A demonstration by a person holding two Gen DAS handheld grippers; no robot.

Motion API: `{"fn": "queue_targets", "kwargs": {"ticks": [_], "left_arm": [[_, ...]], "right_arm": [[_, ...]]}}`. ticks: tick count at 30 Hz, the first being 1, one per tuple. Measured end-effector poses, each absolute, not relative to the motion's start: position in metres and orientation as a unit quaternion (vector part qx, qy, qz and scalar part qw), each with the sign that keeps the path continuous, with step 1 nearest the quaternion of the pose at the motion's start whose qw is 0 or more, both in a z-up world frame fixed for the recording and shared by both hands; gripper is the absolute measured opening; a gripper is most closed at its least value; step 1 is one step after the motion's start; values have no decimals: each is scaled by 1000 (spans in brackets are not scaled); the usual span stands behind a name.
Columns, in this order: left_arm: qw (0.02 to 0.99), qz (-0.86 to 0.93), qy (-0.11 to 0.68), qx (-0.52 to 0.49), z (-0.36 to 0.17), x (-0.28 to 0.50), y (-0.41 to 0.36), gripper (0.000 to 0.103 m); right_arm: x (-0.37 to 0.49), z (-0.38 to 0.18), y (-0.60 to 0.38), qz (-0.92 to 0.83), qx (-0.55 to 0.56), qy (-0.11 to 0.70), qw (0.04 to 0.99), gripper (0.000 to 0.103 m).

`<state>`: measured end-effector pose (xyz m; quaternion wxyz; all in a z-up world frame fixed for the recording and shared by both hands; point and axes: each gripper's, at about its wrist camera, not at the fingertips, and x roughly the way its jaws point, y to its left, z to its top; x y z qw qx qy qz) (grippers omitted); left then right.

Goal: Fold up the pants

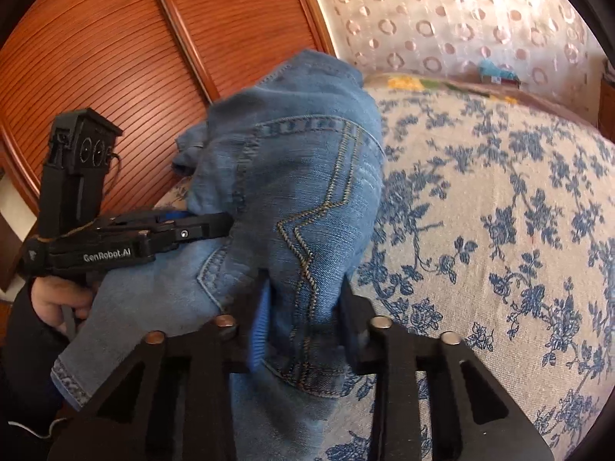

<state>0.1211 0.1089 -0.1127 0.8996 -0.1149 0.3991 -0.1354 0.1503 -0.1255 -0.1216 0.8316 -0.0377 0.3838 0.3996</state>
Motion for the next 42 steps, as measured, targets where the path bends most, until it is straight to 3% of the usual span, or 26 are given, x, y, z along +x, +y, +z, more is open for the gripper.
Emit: {"fn": "queue_targets", "kwargs": {"ticks": [7, 28, 37, 42], "left_arm": [[907, -152, 372, -128, -92, 112, 109, 13], [950, -128, 244, -149, 43, 150, 200, 12], [961, -48, 234, -139, 70, 177, 293, 12], [958, -15, 263, -110, 63, 213, 316, 12]], "right_arm": [[145, -102, -132, 412, -21, 354, 839, 18], [178, 60, -49, 459, -102, 221, 855, 17], [218, 83, 39, 513, -77, 201, 831, 17], [248, 70, 77, 533, -39, 196, 822, 17]]}}
